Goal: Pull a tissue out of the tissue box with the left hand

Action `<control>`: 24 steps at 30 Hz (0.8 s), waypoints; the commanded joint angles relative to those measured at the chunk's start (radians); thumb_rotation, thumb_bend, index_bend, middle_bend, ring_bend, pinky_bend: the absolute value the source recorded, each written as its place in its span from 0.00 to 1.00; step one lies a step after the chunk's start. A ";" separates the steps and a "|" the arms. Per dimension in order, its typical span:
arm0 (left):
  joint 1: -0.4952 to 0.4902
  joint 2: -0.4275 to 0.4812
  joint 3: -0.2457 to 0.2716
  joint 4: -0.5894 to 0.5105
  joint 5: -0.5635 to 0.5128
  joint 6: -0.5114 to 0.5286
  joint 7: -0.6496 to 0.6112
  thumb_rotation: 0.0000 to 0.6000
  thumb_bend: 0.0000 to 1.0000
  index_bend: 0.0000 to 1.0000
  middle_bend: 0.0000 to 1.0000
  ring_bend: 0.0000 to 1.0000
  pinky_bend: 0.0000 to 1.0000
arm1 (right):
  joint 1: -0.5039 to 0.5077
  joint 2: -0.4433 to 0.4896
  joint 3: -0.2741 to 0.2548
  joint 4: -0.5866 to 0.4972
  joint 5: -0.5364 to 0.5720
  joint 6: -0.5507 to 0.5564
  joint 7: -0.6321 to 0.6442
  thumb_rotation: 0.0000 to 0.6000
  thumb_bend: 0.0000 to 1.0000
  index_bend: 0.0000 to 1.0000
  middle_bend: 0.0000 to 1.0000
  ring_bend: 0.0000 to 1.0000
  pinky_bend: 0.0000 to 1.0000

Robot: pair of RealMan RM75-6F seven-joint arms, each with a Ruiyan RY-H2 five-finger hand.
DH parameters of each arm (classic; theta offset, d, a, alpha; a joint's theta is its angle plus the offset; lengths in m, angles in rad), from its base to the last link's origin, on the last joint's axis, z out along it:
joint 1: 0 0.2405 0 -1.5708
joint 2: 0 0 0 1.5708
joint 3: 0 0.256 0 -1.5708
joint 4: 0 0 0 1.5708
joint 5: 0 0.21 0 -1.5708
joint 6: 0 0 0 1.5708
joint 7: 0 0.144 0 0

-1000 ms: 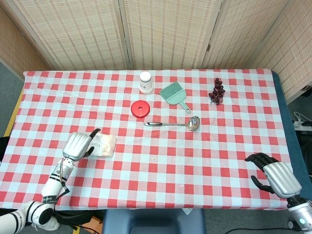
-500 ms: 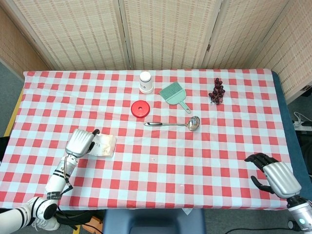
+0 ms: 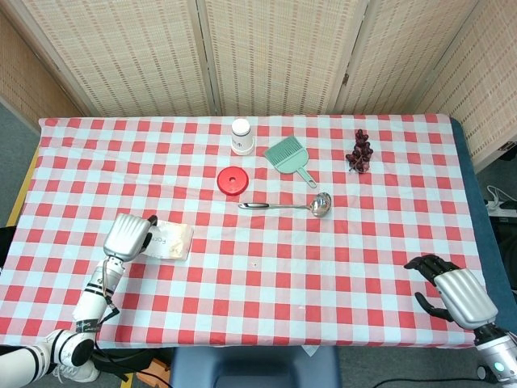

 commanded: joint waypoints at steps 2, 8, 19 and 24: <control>0.000 -0.009 0.002 0.012 -0.004 0.003 -0.006 1.00 0.50 0.53 0.87 0.82 0.98 | 0.000 0.000 0.000 0.001 0.000 0.002 0.001 1.00 0.35 0.28 0.27 0.19 0.40; 0.000 -0.027 -0.002 0.040 0.011 0.035 -0.023 1.00 0.58 0.60 0.92 0.85 1.00 | 0.000 0.000 -0.001 0.001 -0.002 0.001 0.002 1.00 0.35 0.28 0.27 0.19 0.40; -0.111 0.075 -0.073 -0.008 0.059 -0.043 -0.100 1.00 0.60 0.61 0.93 0.86 1.00 | 0.003 0.001 -0.005 0.001 -0.007 -0.005 -0.001 1.00 0.35 0.28 0.27 0.19 0.40; -0.219 0.071 -0.115 0.079 0.042 -0.162 -0.142 1.00 0.61 0.61 0.93 0.86 1.00 | 0.006 0.000 -0.009 0.000 -0.011 -0.014 -0.012 1.00 0.35 0.28 0.27 0.19 0.40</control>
